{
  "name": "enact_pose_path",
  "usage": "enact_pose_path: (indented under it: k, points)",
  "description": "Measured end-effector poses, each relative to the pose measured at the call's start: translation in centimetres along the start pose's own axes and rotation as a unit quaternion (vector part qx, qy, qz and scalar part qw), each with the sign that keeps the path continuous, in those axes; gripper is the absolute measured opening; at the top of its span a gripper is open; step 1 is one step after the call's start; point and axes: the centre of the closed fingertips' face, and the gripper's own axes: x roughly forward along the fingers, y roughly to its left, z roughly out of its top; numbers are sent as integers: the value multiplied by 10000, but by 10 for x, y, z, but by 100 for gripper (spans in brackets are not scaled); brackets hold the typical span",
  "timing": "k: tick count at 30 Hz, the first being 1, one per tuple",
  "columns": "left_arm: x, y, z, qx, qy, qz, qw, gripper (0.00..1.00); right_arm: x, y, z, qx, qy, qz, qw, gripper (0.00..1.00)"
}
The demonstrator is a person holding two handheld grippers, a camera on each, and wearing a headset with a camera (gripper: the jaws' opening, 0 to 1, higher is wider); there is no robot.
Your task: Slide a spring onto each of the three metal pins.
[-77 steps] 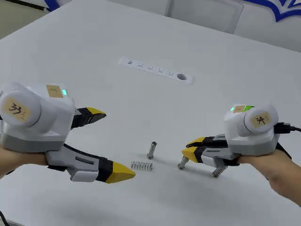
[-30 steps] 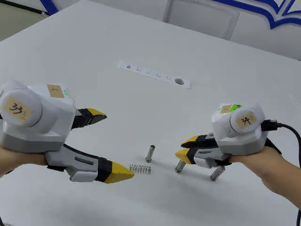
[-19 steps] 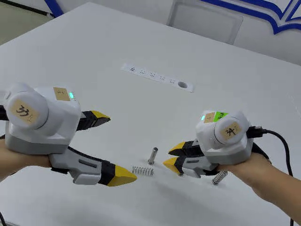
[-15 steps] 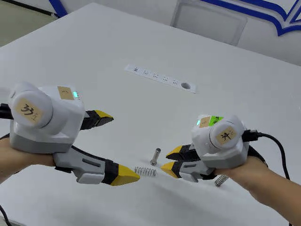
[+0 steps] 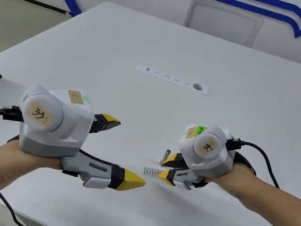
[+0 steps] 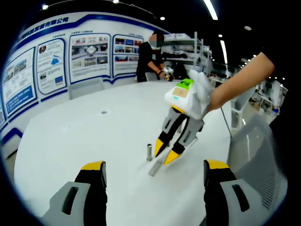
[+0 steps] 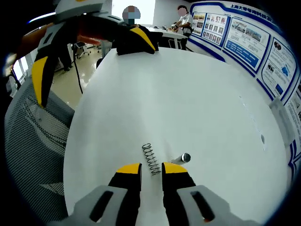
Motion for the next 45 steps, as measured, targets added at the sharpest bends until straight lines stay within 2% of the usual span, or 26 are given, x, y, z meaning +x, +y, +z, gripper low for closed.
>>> enact_pose_path:
  k: [3,7,9,13,20,21,24,27,29,32,35,40,45]
  points:
    - [0,0,-1,-17,16,7,10000,87,4,3,1,170,-37,106,9998,17]
    - [0,-1,-4,-18,52,0,10000,87,10,2,-4,68,109,73,9999,17]
    - [0,0,-5,-24,68,-4,10000,87,12,2,-6,129,155,65,9998,17]
    - [-2,5,-8,-29,115,50,9999,86,15,2,-7,19,219,36,9998,17]
    - [-4,9,-7,-21,121,65,9999,86,21,0,-18,-53,424,74,9991,17]
    - [-4,10,-6,-16,121,70,9999,86,20,-1,-14,127,299,68,9995,16]
    - [-3,10,-5,-36,99,58,9999,86,21,-1,-15,10,342,89,9994,16]
    - [-2,9,-5,-12,113,51,9999,86,22,6,-15,217,302,286,9989,11]
    - [-1,7,-4,-18,103,29,9999,86,21,2,-15,257,278,220,9990,11]
    - [0,4,4,-115,-48,-42,9999,85,21,2,-15,340,268,217,9988,11]
    - [0,5,9,-139,-131,-31,9998,85,20,6,-16,267,338,245,9988,11]
    - [1,4,9,-19,-82,-41,10000,82,14,9,-16,197,352,259,9988,11]
    - [3,-1,9,76,15,-130,9999,80,2,8,-8,193,228,215,9993,11]
